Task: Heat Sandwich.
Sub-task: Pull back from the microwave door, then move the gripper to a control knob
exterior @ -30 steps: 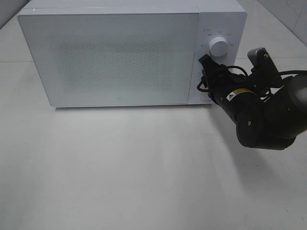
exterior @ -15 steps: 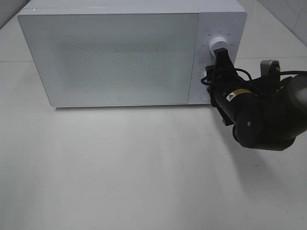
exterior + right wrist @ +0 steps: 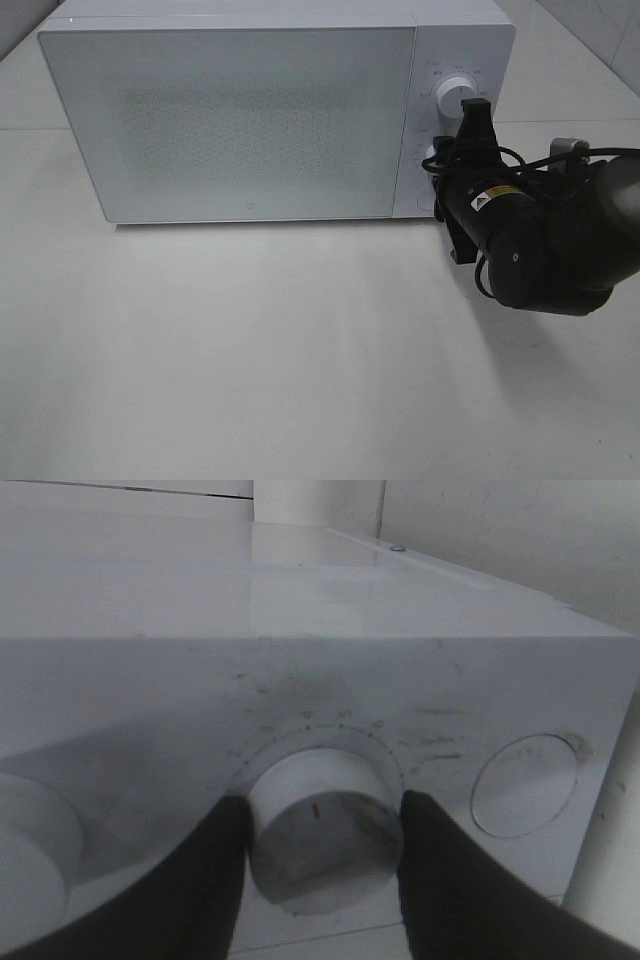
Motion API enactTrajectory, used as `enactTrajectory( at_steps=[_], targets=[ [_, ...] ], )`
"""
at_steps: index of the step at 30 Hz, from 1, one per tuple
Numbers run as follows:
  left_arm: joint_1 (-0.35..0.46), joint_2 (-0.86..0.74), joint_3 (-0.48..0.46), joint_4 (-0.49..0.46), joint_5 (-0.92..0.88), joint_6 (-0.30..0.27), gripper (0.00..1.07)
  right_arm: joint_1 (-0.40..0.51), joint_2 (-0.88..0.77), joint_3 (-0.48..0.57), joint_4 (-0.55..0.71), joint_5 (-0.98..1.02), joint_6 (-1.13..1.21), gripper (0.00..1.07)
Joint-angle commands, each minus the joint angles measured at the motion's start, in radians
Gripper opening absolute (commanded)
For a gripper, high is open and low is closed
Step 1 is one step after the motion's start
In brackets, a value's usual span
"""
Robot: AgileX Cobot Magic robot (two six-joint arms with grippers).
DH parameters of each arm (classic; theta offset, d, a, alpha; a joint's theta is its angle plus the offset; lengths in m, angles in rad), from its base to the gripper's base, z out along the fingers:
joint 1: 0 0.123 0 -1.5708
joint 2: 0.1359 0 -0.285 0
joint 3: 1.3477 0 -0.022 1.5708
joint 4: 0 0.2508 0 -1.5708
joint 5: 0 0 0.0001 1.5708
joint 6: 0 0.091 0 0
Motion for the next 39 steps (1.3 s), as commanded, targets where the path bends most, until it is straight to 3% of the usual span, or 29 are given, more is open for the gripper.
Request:
enactTrajectory(
  at_steps=[1, 12, 30, 39],
  targets=[
    [0.001, -0.025, 0.002, -0.001, -0.009, -0.009, 1.03, -0.001, -0.010, -0.034, 0.008, -0.260, 0.078, 0.03],
    [0.001, -0.025, 0.002, -0.001, -0.009, -0.009, 1.03, -0.001, -0.009, -0.034, 0.033, -0.260, 0.305, 0.05],
    [0.001, -0.025, 0.002, -0.001, -0.009, -0.009, 1.03, -0.001, -0.009, -0.034, 0.026, -0.260, 0.297, 0.11],
    [0.001, -0.025, 0.002, -0.001, -0.009, -0.009, 1.03, -0.001, -0.009, -0.034, 0.025, -0.259, 0.297, 0.28]
  ],
)
